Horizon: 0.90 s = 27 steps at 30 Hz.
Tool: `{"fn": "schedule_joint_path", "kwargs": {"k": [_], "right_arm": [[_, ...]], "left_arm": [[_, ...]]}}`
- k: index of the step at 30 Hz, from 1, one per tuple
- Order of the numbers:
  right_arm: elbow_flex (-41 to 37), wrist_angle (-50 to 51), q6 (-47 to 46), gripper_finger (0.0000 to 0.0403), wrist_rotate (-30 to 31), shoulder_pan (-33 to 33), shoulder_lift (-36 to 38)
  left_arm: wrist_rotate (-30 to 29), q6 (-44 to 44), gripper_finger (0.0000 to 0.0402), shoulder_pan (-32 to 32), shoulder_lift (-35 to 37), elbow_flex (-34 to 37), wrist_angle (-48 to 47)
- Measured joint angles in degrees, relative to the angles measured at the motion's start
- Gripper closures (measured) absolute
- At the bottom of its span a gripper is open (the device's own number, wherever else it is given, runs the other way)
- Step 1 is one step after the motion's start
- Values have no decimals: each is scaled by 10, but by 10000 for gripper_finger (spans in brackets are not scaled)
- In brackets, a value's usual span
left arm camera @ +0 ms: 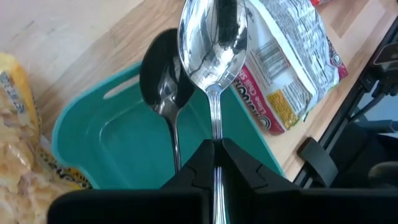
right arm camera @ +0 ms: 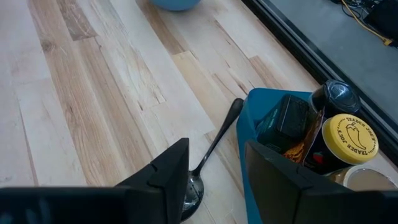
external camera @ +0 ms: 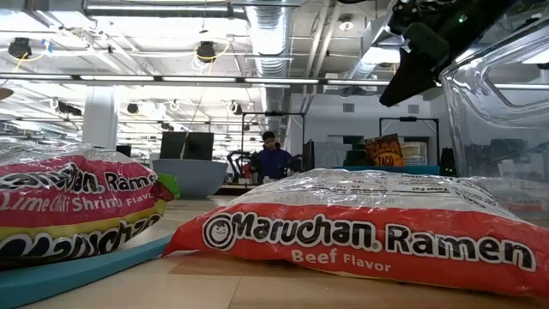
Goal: Pick & Place Food Item
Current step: Put the silver spoon into the green bin
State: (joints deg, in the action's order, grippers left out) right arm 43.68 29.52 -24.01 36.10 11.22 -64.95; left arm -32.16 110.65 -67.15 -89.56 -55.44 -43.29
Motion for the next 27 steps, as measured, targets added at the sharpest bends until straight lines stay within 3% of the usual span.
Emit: {"fn": "schedule_joint_path", "kwargs": {"k": [27], "right_arm": [[0, 0, 0, 253, 0, 0, 0]], "left_arm": [[0, 28, 386, -16, 0, 0, -8]]}}
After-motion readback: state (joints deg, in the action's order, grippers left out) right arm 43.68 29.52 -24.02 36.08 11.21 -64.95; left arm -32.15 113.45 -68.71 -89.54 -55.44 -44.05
